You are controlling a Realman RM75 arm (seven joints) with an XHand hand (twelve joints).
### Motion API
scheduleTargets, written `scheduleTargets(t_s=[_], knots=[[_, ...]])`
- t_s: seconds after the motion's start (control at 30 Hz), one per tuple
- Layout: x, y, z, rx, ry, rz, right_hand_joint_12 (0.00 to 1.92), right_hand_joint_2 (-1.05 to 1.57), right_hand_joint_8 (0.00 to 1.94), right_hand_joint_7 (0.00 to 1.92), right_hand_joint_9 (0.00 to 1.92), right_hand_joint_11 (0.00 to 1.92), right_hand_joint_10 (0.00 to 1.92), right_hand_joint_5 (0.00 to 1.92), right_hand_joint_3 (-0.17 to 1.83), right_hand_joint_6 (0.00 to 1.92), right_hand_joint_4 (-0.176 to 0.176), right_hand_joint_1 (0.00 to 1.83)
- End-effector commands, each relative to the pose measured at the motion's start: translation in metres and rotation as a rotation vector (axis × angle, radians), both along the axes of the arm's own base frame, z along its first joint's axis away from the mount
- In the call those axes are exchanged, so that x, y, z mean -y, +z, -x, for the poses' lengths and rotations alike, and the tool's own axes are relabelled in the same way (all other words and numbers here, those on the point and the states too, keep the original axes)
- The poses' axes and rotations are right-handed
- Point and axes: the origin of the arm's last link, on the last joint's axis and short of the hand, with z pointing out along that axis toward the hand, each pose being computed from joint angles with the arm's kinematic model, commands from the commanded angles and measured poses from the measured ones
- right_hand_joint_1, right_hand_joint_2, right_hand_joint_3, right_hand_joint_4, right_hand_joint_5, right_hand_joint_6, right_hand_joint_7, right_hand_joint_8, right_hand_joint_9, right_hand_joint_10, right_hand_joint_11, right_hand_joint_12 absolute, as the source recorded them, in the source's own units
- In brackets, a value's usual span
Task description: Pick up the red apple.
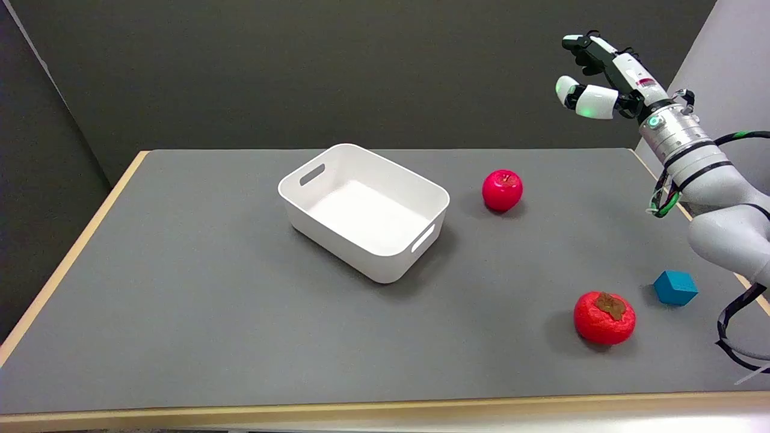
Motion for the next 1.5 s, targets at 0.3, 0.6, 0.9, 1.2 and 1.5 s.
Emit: scheduleTargets(t_s=[0.3, 0.6, 0.9, 1.2, 1.5], knots=[[-0.009, -0.007, 0.005, 0.000, 0.004, -0.019, 1.08, 0.72, 0.29, 0.20, 0.14, 0.04, 0.62, 0.20, 1.04, 0.47, 0.066, 0.52], [-0.013, -0.006, 0.005, 0.003, 0.027, -0.020, 1.08, 0.72, 0.29, 0.20, 0.14, 0.04, 0.62, 0.20, 1.04, 0.47, 0.067, 0.52], [-0.014, -0.013, 0.011, -0.018, 0.016, -0.036, 1.08, 0.71, 0.29, 0.20, 0.14, 0.05, 0.62, 0.20, 1.04, 0.47, 0.067, 0.52], [-0.038, -0.028, 0.025, -0.269, -0.043, -0.031, 1.08, 0.66, 0.30, 0.21, 0.14, 0.04, 0.61, 0.21, 1.01, 0.47, 0.079, 0.50], [-0.045, -0.033, 0.049, -0.487, -0.123, -0.006, 1.08, 0.66, 0.25, 0.16, 0.10, 0.00, 0.55, 0.18, 0.95, 0.40, 0.077, 0.51]])
